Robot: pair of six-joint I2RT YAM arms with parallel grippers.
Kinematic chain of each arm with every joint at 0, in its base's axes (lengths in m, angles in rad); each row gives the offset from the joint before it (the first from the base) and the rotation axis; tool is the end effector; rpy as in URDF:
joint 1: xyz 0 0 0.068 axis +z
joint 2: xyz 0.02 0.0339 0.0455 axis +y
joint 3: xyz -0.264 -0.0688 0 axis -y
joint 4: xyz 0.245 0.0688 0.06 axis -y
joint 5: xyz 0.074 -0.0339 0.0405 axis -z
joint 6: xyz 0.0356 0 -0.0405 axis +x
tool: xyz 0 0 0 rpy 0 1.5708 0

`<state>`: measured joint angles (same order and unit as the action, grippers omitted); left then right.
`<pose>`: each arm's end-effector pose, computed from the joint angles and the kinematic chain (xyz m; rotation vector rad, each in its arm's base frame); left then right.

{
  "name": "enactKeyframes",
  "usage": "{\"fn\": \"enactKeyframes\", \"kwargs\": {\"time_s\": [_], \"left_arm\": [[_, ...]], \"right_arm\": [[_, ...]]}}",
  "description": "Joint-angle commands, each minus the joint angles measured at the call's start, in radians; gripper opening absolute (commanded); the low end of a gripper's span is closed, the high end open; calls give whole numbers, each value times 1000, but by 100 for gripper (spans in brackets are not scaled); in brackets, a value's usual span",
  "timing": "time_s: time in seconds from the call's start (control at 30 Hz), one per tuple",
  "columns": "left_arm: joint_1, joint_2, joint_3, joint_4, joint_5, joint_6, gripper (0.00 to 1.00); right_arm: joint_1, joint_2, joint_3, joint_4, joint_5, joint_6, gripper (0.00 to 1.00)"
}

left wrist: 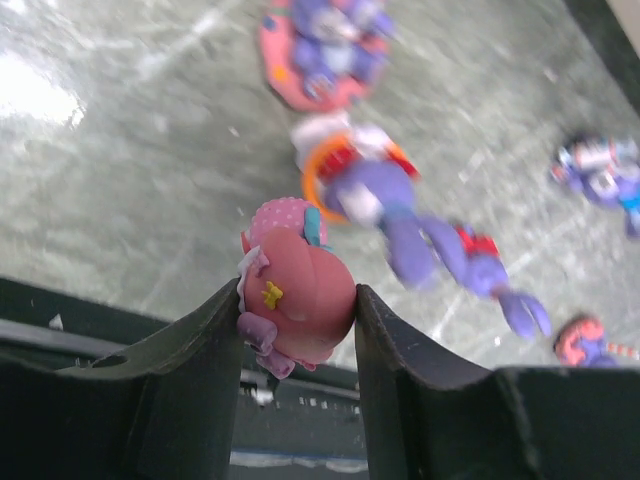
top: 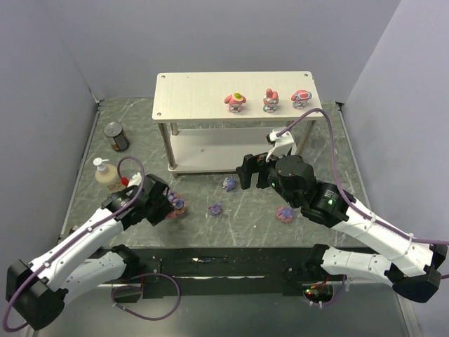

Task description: Place and organize the plastic toys onto the shelf

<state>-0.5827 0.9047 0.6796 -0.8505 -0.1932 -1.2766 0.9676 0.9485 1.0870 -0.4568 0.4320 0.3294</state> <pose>0.1381 -0.0828 0.2290 -0.9686 2.4865 -0.3858 0.1266 0.1575 0.3880 -0.3039 1.8632 0.4886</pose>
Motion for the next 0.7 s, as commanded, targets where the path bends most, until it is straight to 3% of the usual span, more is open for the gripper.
{"fn": "enactKeyframes", "kwargs": {"time_s": [0.0, 0.27, 0.47, 0.6, 0.67], "left_arm": [[-92, -35, 92, -147, -118, -98, 1], [-314, 71, 211, -185, -179, -147, 1], [-541, 302, 400, -255, -276, -181, 1], [-609, 457, 500, -201, -298, -90, 1], [-615, 491, 506, -86, -246, -2, 1]], "right_arm": [[-10, 9, -2, 33, -1, 13, 100], [-13, 24, 4, 30, -12, 16, 100], [-15, 36, -2, 7, -9, 34, 100], [-26, 24, -15, -23, -1, 56, 100], [-30, 6, -21, -45, 11, 72, 100]]}}
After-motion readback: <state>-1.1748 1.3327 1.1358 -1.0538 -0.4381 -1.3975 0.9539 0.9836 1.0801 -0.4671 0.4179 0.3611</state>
